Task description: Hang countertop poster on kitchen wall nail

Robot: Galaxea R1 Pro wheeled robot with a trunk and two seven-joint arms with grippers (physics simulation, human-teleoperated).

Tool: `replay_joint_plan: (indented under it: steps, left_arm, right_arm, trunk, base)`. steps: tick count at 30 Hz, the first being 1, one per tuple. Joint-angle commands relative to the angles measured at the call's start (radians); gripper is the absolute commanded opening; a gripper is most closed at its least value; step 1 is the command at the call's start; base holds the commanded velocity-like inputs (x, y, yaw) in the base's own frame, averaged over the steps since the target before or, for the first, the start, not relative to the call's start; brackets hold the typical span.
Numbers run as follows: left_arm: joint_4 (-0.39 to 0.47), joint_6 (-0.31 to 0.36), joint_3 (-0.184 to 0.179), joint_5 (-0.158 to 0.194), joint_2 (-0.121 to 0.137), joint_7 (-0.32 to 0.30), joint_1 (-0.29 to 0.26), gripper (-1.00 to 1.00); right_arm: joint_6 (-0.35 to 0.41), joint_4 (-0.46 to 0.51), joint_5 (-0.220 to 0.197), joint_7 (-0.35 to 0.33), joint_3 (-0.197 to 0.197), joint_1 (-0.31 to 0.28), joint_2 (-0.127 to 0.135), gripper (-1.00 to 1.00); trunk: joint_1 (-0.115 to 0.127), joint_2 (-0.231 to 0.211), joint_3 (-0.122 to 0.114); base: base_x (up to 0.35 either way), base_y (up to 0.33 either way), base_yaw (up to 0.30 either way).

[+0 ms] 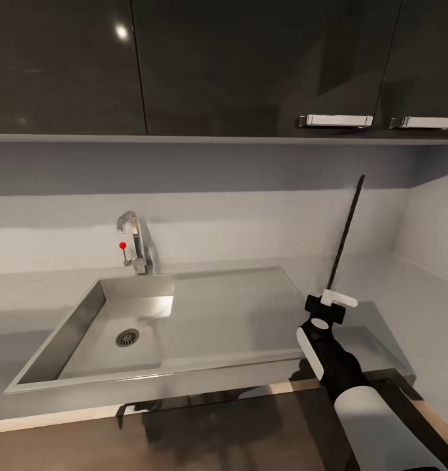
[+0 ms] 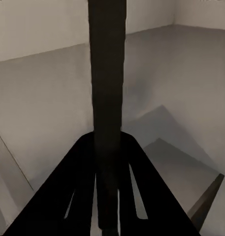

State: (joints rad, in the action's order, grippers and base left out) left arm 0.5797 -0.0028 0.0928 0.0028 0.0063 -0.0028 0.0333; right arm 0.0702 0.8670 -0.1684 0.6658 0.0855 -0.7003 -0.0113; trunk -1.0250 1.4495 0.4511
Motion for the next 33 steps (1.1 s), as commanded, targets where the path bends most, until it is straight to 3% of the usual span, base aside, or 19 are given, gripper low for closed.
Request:
replay_joint_plan:
  steps: [1, 18, 33]
  left_arm:
    - [0.002, 0.000, 0.001, 0.000, 0.000, 0.000, 0.000, 1.00]
    - [0.002, 0.000, 0.002, 0.000, 0.000, -0.001, 0.000, 1.00]
    - [0.002, 0.000, 0.002, 0.000, 0.000, -0.001, 0.000, 1.00]
  right_arm:
    - [0.005, 0.001, -0.005, 0.007, 0.004, -0.001, 0.001, -1.00]
    - [0.009, 0.059, -0.005, 0.045, 0.004, -0.001, 0.001, -1.00]
    - [0.010, 0.069, -0.006, 0.046, 0.005, -0.001, 0.001, -1.00]
  trunk:
    - [0.000, 0.001, 0.001]
    - [0.000, 0.001, 0.001]
    - [0.000, 0.001, 0.001]
  base:
    - [0.000, 0.000, 0.000]
    - [-0.003, 0.000, 0.000]
    - [-0.197, 0.000, 0.000]
